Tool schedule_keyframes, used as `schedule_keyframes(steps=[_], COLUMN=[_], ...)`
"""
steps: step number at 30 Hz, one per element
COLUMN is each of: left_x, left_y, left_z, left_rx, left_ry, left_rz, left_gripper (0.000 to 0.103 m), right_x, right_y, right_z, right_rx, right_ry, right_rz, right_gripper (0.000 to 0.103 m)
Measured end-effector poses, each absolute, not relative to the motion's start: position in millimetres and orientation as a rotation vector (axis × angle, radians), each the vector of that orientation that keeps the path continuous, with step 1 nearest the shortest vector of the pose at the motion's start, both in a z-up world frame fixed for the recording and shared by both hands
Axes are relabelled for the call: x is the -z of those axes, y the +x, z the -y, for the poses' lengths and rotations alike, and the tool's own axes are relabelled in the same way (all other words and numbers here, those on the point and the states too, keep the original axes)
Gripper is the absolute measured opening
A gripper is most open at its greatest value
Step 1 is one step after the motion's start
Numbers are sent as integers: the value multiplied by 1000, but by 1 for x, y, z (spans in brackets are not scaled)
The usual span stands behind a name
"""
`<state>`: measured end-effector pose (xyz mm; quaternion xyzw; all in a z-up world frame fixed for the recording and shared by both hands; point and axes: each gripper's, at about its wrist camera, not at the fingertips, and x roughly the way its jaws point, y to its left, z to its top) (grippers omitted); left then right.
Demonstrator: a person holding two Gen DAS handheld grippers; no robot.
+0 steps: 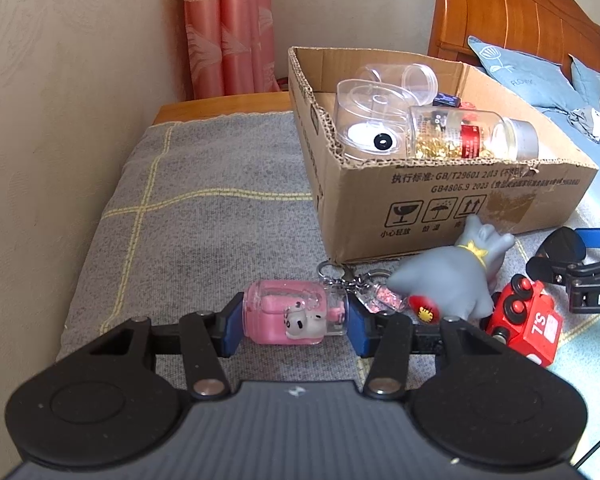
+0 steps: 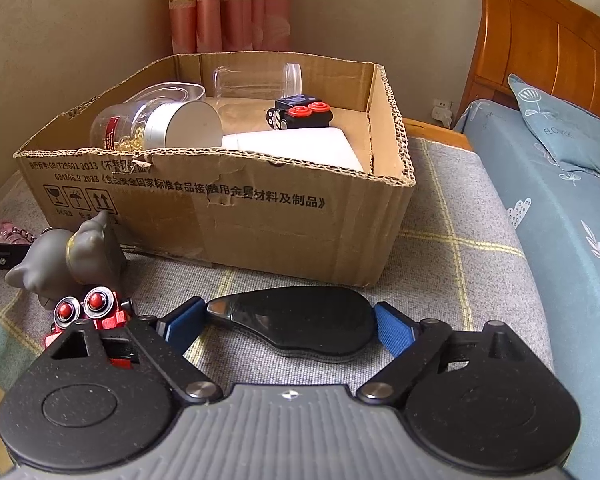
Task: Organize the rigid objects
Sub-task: 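Grasp the pink keychain bottle with the left tool while the right tool grasps the black oval correction tape, then carry both items over the box and open the right tool to drop the tape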
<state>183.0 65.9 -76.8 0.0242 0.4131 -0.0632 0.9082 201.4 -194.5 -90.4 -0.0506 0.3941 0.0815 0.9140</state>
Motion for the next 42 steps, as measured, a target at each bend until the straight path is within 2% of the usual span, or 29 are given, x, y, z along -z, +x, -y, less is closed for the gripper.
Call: schedule_keyframes(steps=[12, 22, 32, 42], left_x=[51, 16, -27, -61], left_y=[166, 155, 161, 204], left_z=[-63, -47, -36, -31], left_rx=[175, 224, 250, 247], left_ry=[81, 160, 172, 193], left_rz=[-884, -889, -825, -737], left_gripper=[50, 50, 50, 50], right_x=[69, 29, -14, -31], right_y=[179, 170, 197, 258], right_z=[213, 225, 223, 208], right_rx=[-310, -417, -440, -426], right_ry=[-153, -212, -225, -156], right_rz=[-853, -794, -695, -706], right_gripper=[93, 93, 93, 93])
